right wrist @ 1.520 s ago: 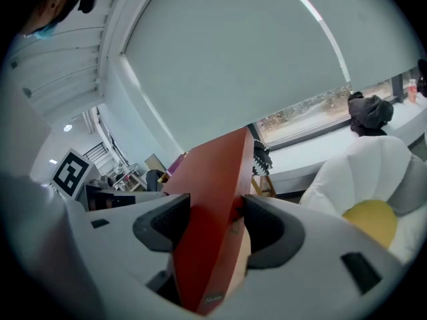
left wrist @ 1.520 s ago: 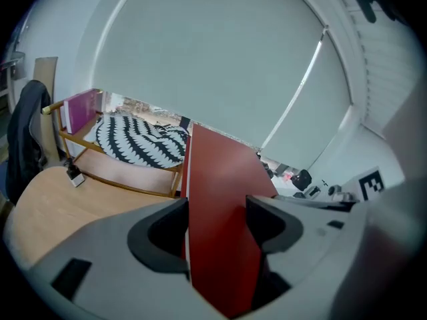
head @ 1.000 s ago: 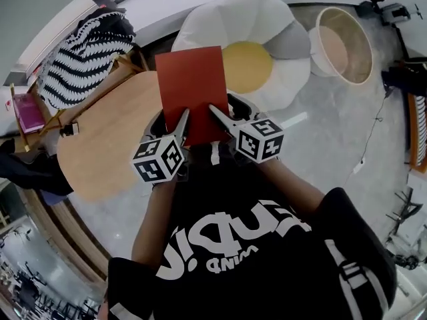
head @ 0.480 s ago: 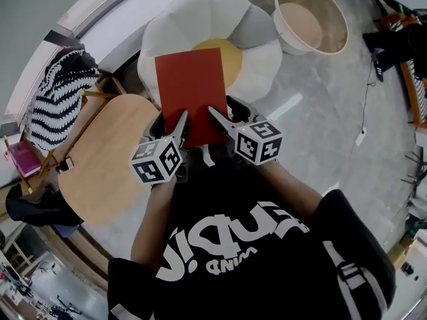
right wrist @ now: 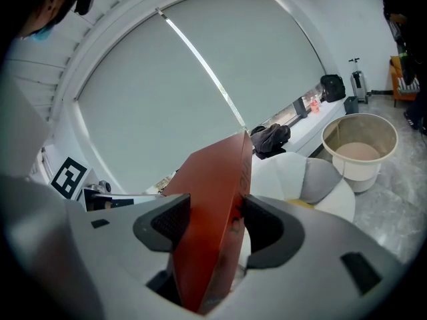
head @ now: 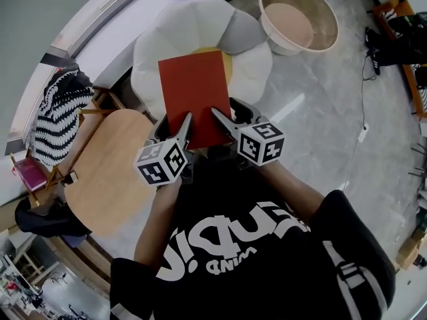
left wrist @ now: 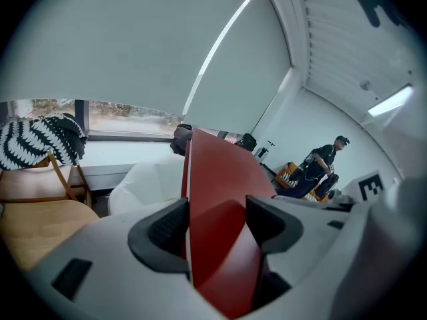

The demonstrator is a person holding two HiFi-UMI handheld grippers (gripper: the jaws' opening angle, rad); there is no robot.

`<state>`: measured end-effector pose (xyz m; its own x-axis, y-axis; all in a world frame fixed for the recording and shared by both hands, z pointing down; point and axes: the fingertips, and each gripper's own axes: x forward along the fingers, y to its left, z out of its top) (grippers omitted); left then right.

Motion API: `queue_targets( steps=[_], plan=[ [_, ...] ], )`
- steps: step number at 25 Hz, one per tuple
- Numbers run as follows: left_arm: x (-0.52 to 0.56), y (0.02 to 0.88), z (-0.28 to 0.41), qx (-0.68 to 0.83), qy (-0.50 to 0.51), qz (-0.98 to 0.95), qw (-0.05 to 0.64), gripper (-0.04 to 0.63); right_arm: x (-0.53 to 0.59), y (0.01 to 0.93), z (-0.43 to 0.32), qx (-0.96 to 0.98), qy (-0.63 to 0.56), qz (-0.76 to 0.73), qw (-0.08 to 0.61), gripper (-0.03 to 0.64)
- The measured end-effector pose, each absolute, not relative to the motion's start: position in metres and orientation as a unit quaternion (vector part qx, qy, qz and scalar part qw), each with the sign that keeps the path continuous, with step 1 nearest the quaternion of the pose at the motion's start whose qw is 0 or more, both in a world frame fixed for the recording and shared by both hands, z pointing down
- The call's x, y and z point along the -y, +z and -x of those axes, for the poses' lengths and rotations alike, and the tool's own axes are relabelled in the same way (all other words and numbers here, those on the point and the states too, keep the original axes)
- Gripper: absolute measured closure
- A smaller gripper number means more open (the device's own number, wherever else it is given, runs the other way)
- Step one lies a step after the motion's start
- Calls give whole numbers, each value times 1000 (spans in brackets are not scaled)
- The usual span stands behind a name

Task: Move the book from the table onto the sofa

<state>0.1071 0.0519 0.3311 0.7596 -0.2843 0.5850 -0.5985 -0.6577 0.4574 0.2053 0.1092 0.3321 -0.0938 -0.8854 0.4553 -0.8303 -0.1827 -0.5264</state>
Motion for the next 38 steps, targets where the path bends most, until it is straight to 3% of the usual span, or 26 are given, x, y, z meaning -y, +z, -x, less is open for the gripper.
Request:
queue_targets(
  steps=[38],
  plan=[
    [51, 348, -145, 159, 277, -893, 318, 324, -26, 351, -233, -555, -384, 732, 92, 367]
  ],
)
